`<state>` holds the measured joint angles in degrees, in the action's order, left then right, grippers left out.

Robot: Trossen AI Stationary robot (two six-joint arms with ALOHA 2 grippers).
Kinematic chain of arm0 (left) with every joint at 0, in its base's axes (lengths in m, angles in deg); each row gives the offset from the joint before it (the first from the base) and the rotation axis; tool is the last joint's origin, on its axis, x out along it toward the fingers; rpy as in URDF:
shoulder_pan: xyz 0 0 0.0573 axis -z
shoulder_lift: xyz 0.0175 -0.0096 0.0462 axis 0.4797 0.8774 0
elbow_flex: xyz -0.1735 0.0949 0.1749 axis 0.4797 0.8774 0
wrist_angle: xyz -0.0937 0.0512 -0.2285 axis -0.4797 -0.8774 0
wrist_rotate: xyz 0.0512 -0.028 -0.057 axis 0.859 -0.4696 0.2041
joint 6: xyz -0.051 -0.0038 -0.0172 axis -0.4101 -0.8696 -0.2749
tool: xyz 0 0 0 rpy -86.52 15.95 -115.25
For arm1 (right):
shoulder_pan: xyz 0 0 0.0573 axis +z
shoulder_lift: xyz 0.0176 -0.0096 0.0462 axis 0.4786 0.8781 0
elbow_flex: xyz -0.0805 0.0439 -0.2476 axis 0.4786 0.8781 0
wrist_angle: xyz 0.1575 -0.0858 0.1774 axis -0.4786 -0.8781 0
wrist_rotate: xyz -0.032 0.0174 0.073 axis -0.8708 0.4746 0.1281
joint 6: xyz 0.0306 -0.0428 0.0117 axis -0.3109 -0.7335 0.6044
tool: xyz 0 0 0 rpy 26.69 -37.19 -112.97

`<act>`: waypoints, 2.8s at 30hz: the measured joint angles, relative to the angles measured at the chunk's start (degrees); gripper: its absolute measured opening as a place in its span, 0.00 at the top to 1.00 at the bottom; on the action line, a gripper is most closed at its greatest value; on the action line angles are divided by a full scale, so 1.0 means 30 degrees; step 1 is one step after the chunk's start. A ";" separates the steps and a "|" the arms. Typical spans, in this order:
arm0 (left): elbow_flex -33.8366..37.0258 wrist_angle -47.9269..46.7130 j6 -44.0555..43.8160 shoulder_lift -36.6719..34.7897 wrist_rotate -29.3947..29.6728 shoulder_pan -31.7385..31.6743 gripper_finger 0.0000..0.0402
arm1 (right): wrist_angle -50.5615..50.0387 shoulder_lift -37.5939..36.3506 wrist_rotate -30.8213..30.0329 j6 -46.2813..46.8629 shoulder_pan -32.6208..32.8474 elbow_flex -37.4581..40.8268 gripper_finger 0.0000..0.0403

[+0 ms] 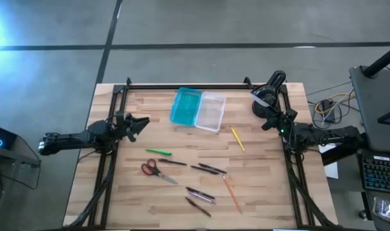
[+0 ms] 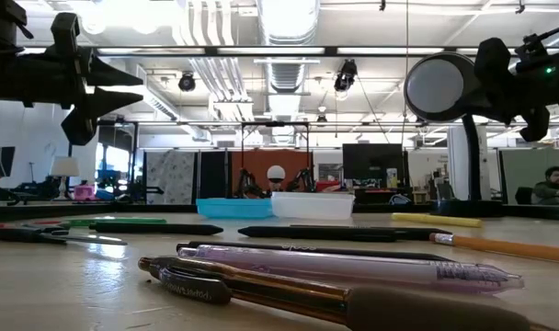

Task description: Pick & place school supplies into a supply box

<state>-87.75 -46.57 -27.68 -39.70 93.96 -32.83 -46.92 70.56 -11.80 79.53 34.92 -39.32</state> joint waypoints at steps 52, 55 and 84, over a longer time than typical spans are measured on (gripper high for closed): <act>0.0000 0.0000 0.0004 0.0000 0.0003 0.0000 0.74 | 0.0859 0.0036 -0.0036 0.1266 -0.0080 0.0007 0.87; 0.0001 0.0000 -0.0002 0.0000 0.0003 0.0000 0.74 | 0.1302 -0.0051 -0.0040 0.3697 -0.0087 -0.0007 0.87; 0.0007 0.0010 0.0325 0.0089 0.0424 -0.0063 0.74 | 0.2208 0.1457 0.4723 1.1549 -0.0044 -0.0007 0.87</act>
<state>-87.72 -46.54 -26.70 -39.43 95.23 -33.02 -40.30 74.94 2.37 114.18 34.79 -39.34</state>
